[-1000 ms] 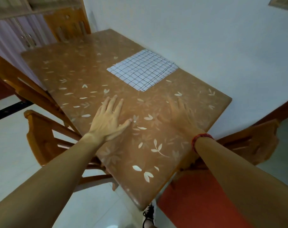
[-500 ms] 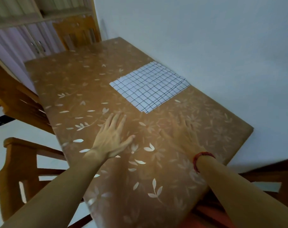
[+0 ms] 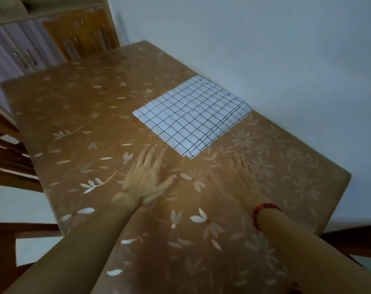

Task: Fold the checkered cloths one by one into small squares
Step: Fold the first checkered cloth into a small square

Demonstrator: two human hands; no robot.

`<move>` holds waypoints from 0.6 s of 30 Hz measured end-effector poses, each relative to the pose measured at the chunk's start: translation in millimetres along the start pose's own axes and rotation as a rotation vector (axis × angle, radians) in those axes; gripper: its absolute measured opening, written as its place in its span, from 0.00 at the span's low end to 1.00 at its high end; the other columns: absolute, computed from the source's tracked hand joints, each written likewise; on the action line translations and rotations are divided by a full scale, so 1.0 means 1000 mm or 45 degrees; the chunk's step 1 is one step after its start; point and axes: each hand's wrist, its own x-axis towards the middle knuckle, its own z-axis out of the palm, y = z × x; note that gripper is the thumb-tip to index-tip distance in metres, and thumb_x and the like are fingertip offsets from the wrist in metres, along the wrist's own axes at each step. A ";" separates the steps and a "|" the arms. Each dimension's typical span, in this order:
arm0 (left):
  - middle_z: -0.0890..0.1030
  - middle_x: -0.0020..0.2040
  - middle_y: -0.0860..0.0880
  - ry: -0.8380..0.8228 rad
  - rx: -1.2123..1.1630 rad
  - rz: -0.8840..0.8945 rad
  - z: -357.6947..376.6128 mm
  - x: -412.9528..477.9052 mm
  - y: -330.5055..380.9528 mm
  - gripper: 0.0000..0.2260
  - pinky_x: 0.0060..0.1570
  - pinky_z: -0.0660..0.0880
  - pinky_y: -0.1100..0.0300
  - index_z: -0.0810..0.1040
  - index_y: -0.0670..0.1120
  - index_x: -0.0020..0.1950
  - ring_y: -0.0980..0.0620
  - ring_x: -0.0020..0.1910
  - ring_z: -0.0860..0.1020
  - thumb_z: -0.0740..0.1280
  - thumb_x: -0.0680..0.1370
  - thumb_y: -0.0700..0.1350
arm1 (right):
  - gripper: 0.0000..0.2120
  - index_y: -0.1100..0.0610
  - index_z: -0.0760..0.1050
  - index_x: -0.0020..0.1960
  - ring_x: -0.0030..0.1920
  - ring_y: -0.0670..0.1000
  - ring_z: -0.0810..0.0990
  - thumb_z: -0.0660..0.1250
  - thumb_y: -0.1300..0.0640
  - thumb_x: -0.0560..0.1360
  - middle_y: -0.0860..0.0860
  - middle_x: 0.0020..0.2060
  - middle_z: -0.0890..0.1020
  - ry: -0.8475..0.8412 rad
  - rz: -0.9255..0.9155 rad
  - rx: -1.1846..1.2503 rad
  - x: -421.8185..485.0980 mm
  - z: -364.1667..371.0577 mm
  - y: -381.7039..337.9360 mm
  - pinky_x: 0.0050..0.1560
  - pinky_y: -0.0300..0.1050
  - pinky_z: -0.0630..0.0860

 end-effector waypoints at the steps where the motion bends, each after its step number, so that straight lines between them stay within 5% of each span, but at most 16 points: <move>1: 0.51 0.79 0.47 -0.022 -0.023 -0.006 0.005 0.010 -0.003 0.40 0.72 0.52 0.48 0.50 0.49 0.79 0.47 0.77 0.46 0.45 0.72 0.70 | 0.31 0.43 0.54 0.73 0.74 0.61 0.55 0.59 0.38 0.73 0.57 0.73 0.60 0.012 0.012 0.012 0.009 0.005 0.000 0.72 0.60 0.58; 7: 0.48 0.79 0.49 -0.064 -0.073 -0.032 0.063 0.074 -0.027 0.39 0.72 0.55 0.47 0.48 0.51 0.79 0.47 0.77 0.45 0.46 0.73 0.70 | 0.33 0.46 0.55 0.74 0.71 0.58 0.62 0.54 0.34 0.73 0.58 0.72 0.63 0.053 0.015 -0.129 0.072 0.052 0.008 0.70 0.57 0.59; 18: 0.54 0.78 0.47 0.037 -0.111 -0.056 0.128 0.152 -0.049 0.34 0.73 0.55 0.46 0.56 0.48 0.76 0.46 0.76 0.50 0.54 0.76 0.67 | 0.36 0.48 0.50 0.77 0.77 0.57 0.49 0.56 0.35 0.75 0.57 0.76 0.53 0.043 -0.095 -0.005 0.156 0.115 -0.007 0.74 0.57 0.50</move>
